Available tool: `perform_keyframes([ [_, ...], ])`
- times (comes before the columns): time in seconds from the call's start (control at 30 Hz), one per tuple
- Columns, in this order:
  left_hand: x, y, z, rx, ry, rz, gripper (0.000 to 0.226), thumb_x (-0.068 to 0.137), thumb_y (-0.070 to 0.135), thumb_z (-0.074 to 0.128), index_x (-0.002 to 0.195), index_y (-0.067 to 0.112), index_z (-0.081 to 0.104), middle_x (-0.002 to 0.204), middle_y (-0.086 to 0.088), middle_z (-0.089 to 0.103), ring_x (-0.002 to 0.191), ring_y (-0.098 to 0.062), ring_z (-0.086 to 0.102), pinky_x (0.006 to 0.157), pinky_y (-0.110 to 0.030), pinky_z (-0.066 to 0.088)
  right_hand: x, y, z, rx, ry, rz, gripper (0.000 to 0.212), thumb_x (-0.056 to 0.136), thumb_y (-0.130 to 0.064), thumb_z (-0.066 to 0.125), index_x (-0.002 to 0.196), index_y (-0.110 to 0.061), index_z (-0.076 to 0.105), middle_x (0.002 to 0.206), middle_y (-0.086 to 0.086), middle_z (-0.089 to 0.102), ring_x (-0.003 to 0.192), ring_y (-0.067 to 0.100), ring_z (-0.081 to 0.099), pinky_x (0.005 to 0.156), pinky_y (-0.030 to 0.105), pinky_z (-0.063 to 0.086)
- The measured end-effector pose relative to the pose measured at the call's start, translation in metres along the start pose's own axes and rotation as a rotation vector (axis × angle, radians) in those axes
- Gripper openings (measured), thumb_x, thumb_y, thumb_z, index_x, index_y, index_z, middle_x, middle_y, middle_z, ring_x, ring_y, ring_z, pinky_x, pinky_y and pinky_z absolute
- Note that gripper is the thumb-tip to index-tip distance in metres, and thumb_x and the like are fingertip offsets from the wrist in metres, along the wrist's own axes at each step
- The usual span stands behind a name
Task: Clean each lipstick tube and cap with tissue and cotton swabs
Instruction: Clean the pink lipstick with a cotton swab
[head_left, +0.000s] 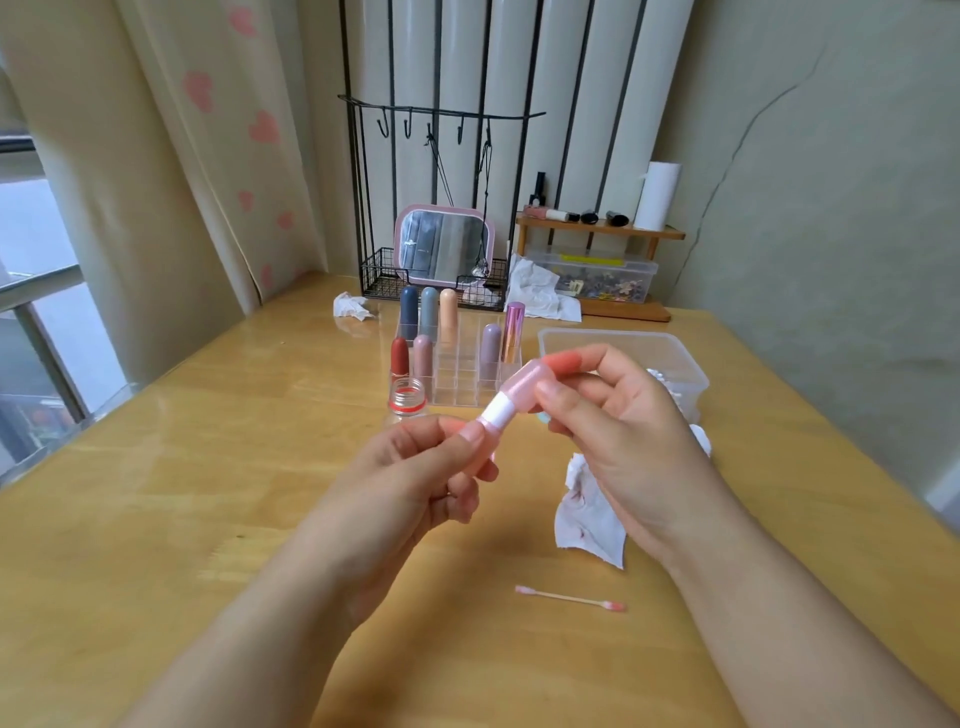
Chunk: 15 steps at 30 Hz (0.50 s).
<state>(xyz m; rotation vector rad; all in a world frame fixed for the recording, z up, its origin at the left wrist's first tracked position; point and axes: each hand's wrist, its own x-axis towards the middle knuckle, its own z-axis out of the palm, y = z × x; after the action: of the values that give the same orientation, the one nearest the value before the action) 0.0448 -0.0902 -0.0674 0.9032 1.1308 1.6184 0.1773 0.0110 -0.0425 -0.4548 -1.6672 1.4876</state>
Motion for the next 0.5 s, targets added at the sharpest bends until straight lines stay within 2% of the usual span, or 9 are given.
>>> perform_keyframes([
  [0.07, -0.001, 0.000, 0.000, 0.027, -0.025, 0.022, 0.015, 0.074, 0.028, 0.064, 0.074, 0.015, 0.072, 0.063, -0.007, 0.054, 0.057, -0.015, 0.044, 0.055, -0.019, 0.042, -0.001, 0.001, 0.000, -0.043, -0.006, -0.003, 0.008, 0.084, -0.014, 0.063, 0.090, -0.012, 0.058, 0.077, -0.004, 0.072, 0.075, 0.002, 0.065, 0.066, 0.011, 0.048],
  [0.2, 0.000, -0.002, 0.000, 0.074, -0.014, 0.058, 0.017, 0.074, 0.030, 0.065, 0.077, 0.016, 0.074, 0.070, -0.007, 0.062, 0.057, -0.013, 0.042, 0.057, -0.017, 0.042, -0.004, 0.006, 0.004, -0.115, -0.083, -0.012, 0.010, 0.085, -0.006, 0.065, 0.087, -0.015, 0.060, 0.082, 0.001, 0.071, 0.080, 0.009, 0.066, 0.076, 0.019, 0.052],
  [0.3, 0.001, -0.006, 0.001, 0.150, 0.011, 0.106, 0.018, 0.075, 0.030, 0.070, 0.080, 0.013, 0.073, 0.065, -0.002, 0.064, 0.055, -0.012, 0.046, 0.056, -0.018, 0.042, -0.005, 0.005, 0.001, -0.178, -0.125, -0.037, 0.013, 0.085, -0.006, 0.064, 0.086, -0.018, 0.059, 0.081, -0.006, 0.070, 0.082, 0.007, 0.066, 0.078, 0.020, 0.052],
  [0.4, 0.001, -0.008, 0.004, 0.239, 0.036, 0.134, 0.030, 0.075, 0.032, 0.068, 0.089, 0.006, 0.070, 0.061, 0.003, 0.064, 0.053, -0.009, 0.048, 0.058, -0.018, 0.042, -0.008, 0.003, -0.002, -0.246, -0.151, -0.037, 0.014, 0.086, -0.006, 0.064, 0.086, -0.019, 0.057, 0.081, -0.012, 0.069, 0.082, 0.004, 0.066, 0.078, 0.021, 0.051],
  [0.5, 0.000, -0.006, 0.006, 0.310, 0.039, 0.155, 0.035, 0.070, 0.032, 0.065, 0.091, 0.004, 0.068, 0.063, 0.002, 0.065, 0.054, -0.009, 0.052, 0.059, -0.018, 0.044, -0.011, 0.002, -0.003, -0.304, -0.153, -0.008, 0.018, 0.085, -0.006, 0.065, 0.089, -0.018, 0.052, 0.086, -0.007, 0.070, 0.082, 0.007, 0.068, 0.079, 0.024, 0.053],
])
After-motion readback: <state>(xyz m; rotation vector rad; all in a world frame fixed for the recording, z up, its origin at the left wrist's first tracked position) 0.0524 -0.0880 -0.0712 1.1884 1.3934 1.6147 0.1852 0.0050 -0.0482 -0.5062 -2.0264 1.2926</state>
